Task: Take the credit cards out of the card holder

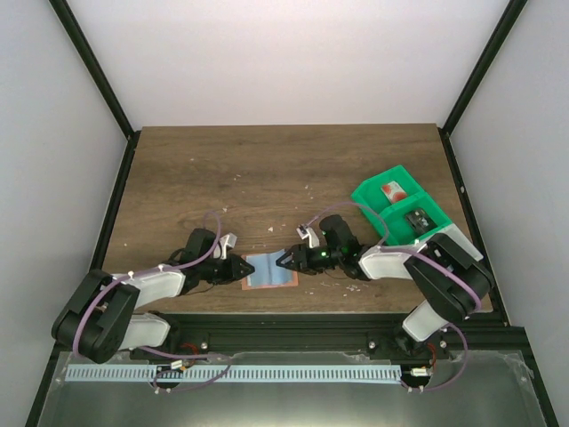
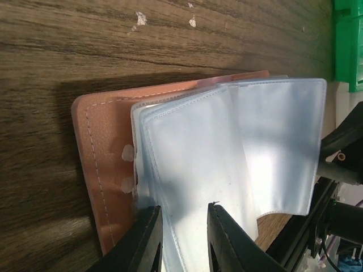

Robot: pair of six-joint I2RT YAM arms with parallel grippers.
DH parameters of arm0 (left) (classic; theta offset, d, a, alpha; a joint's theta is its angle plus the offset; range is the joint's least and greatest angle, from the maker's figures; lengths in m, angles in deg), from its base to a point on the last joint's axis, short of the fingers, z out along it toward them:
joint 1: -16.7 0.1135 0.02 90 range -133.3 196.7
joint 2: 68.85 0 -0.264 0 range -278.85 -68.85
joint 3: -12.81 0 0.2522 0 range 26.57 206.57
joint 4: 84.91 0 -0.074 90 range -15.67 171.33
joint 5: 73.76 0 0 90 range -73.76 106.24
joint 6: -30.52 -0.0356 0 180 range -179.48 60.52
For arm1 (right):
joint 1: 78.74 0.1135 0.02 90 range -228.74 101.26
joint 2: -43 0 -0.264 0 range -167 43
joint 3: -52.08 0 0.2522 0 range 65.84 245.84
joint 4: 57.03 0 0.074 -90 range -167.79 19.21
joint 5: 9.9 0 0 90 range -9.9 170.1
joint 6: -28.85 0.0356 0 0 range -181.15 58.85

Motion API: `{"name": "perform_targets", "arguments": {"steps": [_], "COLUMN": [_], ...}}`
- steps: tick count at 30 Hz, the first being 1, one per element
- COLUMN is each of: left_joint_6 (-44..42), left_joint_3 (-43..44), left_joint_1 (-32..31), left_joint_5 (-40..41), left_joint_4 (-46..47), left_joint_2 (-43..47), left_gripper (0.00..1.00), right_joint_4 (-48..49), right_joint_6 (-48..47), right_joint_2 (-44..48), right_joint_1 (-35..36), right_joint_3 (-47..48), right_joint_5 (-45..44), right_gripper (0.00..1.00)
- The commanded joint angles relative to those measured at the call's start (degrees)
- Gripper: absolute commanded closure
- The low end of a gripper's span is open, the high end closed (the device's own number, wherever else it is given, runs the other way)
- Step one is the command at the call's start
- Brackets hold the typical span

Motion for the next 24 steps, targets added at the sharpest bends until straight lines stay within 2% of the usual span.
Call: {"name": "perform_targets", "arguments": {"steps": [1, 13, 24], "left_joint_6": [0.73, 3.12, 4.12], "left_joint_3": [-0.41, -2.05, -3.11], "left_joint_1": [0.07, 0.01, -0.03], "left_joint_5": [-0.47, -2.05, -2.46], "left_joint_4": [1.56, 3.72, 6.18], "left_joint_2": [-0.42, 0.85, -0.17], "left_gripper": [0.75, 0.76, 0.76], "right_joint_4": [7.60, -2.20, -2.70], "right_joint_6": [2.27, -1.56, -1.24], "right_joint_2": [-0.93, -1.18, -1.72], "right_joint_1": [0.97, 3.24, 4.53], "right_joint_3": [-0.32, 5.12, 7.79], "right_joint_5": [4.10, -1.78, -1.95], "right_gripper": [0.49, 0.49, 0.49]}}
